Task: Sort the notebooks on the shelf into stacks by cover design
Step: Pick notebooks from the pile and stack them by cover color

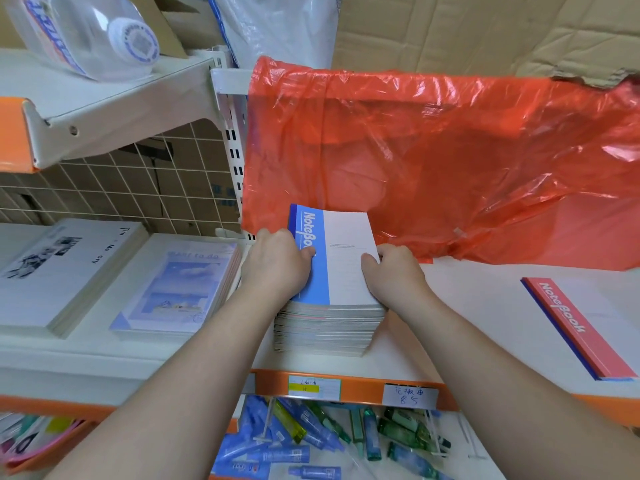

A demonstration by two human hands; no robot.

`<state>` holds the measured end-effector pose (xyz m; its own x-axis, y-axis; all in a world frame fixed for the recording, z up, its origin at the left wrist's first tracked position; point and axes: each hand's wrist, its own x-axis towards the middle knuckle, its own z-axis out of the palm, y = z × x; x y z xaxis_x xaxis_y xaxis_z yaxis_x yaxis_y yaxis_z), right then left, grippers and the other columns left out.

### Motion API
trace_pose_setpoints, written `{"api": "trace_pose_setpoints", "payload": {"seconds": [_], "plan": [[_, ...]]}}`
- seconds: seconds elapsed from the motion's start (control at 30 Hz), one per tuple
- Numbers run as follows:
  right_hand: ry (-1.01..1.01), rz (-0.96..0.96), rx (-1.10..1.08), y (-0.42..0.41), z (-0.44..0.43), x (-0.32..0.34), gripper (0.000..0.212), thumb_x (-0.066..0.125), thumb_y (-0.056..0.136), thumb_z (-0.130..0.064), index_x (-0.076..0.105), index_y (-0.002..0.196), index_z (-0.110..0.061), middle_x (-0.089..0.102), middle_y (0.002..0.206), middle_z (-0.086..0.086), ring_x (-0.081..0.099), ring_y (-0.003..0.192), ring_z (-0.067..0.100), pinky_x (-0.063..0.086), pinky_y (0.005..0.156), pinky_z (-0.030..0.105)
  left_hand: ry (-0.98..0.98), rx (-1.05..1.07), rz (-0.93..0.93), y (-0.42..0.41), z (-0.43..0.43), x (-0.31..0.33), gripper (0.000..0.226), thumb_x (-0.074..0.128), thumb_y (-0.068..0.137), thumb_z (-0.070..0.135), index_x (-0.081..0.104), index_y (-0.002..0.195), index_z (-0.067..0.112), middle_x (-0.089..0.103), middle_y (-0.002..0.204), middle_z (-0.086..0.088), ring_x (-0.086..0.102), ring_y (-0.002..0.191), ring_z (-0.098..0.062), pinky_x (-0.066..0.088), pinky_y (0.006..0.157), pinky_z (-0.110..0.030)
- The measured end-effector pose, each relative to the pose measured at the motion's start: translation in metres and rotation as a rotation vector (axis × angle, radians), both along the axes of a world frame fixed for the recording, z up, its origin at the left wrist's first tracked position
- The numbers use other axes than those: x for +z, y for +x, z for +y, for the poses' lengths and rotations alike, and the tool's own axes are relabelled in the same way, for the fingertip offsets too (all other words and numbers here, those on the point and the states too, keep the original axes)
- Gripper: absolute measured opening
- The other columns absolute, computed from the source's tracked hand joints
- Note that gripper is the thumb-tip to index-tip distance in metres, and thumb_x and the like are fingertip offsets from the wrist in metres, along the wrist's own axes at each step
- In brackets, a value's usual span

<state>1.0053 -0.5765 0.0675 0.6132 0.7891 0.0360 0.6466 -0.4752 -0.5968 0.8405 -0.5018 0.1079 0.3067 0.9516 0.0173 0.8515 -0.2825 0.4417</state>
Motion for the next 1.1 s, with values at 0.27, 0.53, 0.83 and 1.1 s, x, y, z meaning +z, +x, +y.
{"api": "trace_pose_setpoints", "payload": {"seconds": [0.27, 0.53, 0.83, 1.1], "plan": [[0.062, 0.152, 0.078, 0.000, -0.005, 0.003, 0.036, 0.044, 0.093, -0.035, 0.036, 0.061, -0.020, 0.046, 0.073, 0.005, 0.044, 0.071, 0.023, 0.028, 0.055, 0.029, 0.022, 0.030, 0.081, 0.000, -0.001, 0.007, 0.044, 0.053, 0.093, 0.054, 0.056, 0.103, 0.012, 0.051, 0.117, -0.016, 0.053, 0.102, -0.036, 0.043, 0.083, -0.040], [0.055, -0.078, 0.160, 0.060, -0.062, 0.004, 0.027, 0.041, 0.097, -0.032, 0.059, 0.095, -0.011, 0.061, 0.094, 0.007, 0.054, 0.095, 0.028, 0.043, 0.080, 0.037, 0.358, -0.427, 0.033, 0.081, -0.052, 0.015, 0.040, 0.051, 0.096, 0.040, 0.056, 0.116, 0.006, 0.055, 0.125, -0.018, 0.046, 0.122, -0.037, 0.037, 0.104, -0.044], [-0.400, -0.368, 0.102, 0.162, -0.163, -0.036, 0.048, 0.034, 0.100, -0.042, 0.041, 0.136, -0.011, 0.042, 0.141, 0.011, 0.032, 0.135, 0.032, 0.028, 0.111, 0.043, 0.195, -0.679, 0.313, 0.198, -0.137, -0.051, 0.060, 0.036, 0.099, 0.051, 0.038, 0.139, 0.007, 0.034, 0.152, -0.020, 0.024, 0.143, -0.040, 0.023, 0.117, -0.045], [-0.432, -0.346, 0.042, 0.204, -0.212, -0.049, 0.044, 0.036, 0.098, -0.044, 0.047, 0.127, -0.013, 0.047, 0.134, 0.011, 0.042, 0.124, 0.030, 0.035, 0.106, 0.042, 0.139, -0.741, 0.323, 0.252, -0.177, -0.071, 0.067, 0.034, 0.100, 0.053, 0.027, 0.150, 0.009, 0.021, 0.160, -0.018, 0.018, 0.147, -0.038, 0.018, 0.120, -0.045]]}}
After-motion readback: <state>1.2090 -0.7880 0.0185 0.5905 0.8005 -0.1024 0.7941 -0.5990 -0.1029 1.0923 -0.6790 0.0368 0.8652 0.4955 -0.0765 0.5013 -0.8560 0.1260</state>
